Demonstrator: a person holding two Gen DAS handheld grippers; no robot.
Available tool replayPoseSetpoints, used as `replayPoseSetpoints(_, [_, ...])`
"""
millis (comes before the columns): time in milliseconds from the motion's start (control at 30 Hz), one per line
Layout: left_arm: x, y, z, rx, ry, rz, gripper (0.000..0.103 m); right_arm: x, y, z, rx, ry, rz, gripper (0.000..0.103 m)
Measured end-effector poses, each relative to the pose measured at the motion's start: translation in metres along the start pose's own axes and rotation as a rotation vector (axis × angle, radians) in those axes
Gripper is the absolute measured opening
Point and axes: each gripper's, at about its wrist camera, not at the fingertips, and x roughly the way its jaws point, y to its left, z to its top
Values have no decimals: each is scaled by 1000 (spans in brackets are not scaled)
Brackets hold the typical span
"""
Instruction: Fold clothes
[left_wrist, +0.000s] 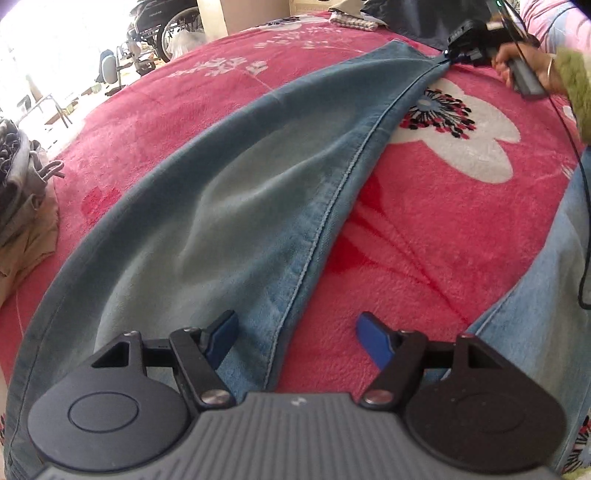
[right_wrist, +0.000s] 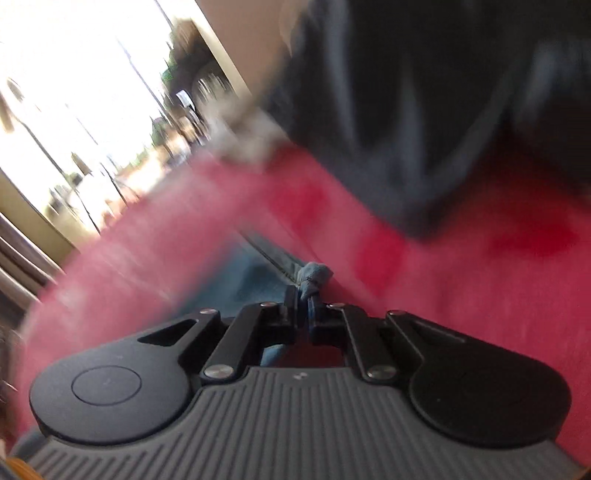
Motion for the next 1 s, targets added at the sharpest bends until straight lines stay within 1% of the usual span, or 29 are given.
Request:
replayPoseSetpoints(67, [-3, 2, 1, -8, 2, -8, 73, -4, -13, 1, 76, -29, 48, 13])
replayPoseSetpoints(100, [-6, 5, 2, -21, 0, -17, 73, -6, -19, 2, 114, -44, 71, 24])
replayPoseSetpoints(133, [-9, 7, 3, -35, -3, -26, 73, -12, -24, 4, 138, -80, 61, 34])
replayPoseSetpoints(200, [-15, 11, 5, -62, -8, -43, 73, -28, -32, 10, 171, -180, 4, 43])
replayPoseSetpoints(267, [-18, 18, 12, -97, -30, -52, 73, -45, -38, 16, 200, -251, -1, 43])
replayPoseSetpoints(333, [-21, 25, 20, -134, -56, -58, 73, -54, -32, 22, 163, -271, 21, 43])
replayPoseSetpoints(400, [-23, 33, 28, -171, -82, -64, 73, -53, -16, 25, 99, -232, 54, 43])
replayPoseSetpoints(467, [-26, 40, 36, -208, -108, -71, 73, -41, 3, 31, 48, -164, 91, 43])
replayPoseSetpoints(567, [-15, 34, 49, -187, -119, -71, 73, -16, 34, 38, -36, -49, 132, 45])
replayPoseSetpoints(600, [-11, 31, 52, -174, -119, -74, 73, -9, 42, 42, -67, -23, 140, 49])
replayPoseSetpoints(633, [-6, 27, 55, -161, -117, -78, 73, 0, 49, 46, -104, 4, 142, 52])
replayPoseSetpoints(700, [4, 20, 60, -135, -114, -85, 73, 21, 64, 52, -184, 61, 129, 53])
replayPoseSetpoints(767, [13, 15, 62, -120, -106, -92, 73, 40, 70, 56, -243, 108, 115, 54])
replayPoseSetpoints(833, [19, 12, 63, -101, -94, -94, 73, 49, 69, 52, -289, 140, 96, 55])
replayPoseSetpoints(933, [23, 11, 66, -71, -86, -88, 73, 82, 73, 55, -351, 191, 65, 55])
replayPoseSetpoints(1000, [24, 14, 70, -55, -94, -79, 73, 85, 73, 55, -373, 202, 93, 55])
